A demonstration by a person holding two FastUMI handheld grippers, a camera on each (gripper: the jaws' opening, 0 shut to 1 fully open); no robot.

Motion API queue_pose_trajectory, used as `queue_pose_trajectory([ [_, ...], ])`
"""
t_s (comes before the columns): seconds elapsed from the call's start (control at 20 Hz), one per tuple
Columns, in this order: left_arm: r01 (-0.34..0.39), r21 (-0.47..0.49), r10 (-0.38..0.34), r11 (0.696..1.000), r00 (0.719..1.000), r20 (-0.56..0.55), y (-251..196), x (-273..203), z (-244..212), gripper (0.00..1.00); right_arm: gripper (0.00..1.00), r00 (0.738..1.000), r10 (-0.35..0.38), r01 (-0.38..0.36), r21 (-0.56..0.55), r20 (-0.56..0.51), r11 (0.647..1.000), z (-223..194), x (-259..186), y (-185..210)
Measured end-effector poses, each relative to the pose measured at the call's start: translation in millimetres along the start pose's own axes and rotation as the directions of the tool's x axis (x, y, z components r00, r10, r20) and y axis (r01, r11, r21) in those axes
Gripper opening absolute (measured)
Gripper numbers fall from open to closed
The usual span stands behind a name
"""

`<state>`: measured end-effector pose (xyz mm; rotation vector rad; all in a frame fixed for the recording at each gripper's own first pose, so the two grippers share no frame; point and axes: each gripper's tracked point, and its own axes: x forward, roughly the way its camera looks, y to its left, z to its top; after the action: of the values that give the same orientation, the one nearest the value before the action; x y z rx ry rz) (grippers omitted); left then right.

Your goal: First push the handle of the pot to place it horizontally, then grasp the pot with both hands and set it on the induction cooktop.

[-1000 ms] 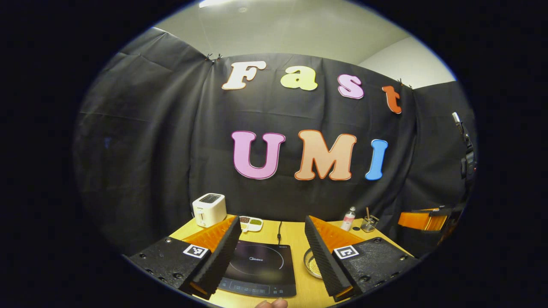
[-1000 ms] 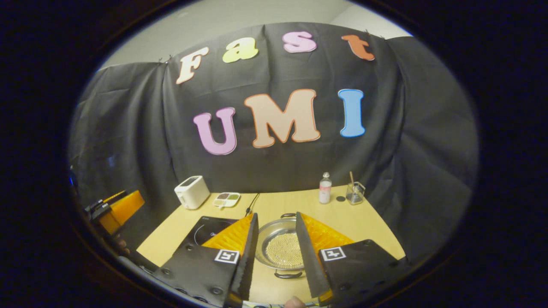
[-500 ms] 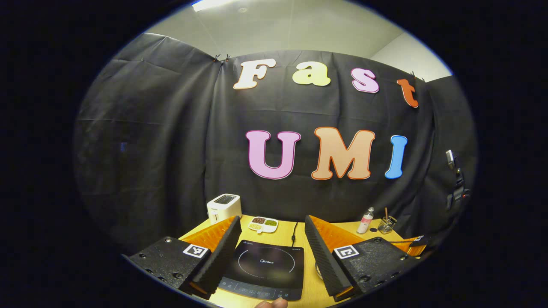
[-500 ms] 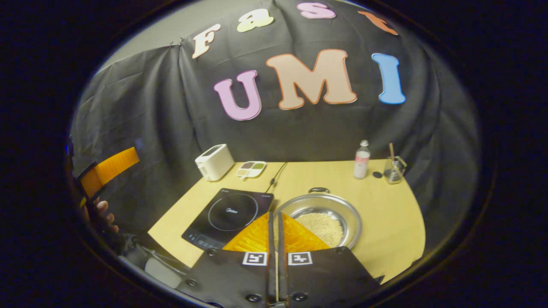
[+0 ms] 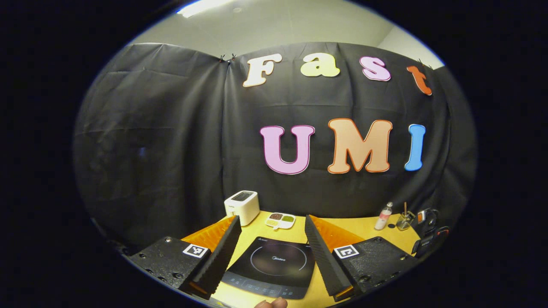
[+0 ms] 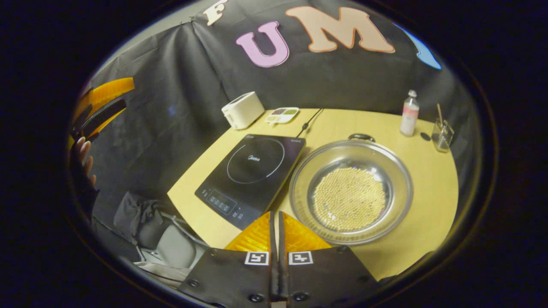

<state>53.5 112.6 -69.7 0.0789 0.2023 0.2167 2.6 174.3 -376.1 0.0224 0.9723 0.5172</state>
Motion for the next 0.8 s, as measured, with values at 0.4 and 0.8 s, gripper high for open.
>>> queue_pose_trajectory([
  [0.4,-0.013,0.0,0.013,1.0,0.999,-0.034,-11.1,9.2,0.7,0.87,0.0,0.994,0.01,-0.011,-0.003,-0.106,1.0,-37.7,24.6,-21.0],
  [0.8,0.034,-0.025,-0.035,0.999,0.999,-0.023,-9.8,22.8,-2.8,0.92,0.0,0.972,-0.078,0.085,0.023,-0.22,0.996,-67.9,40.7,-43.5],
])
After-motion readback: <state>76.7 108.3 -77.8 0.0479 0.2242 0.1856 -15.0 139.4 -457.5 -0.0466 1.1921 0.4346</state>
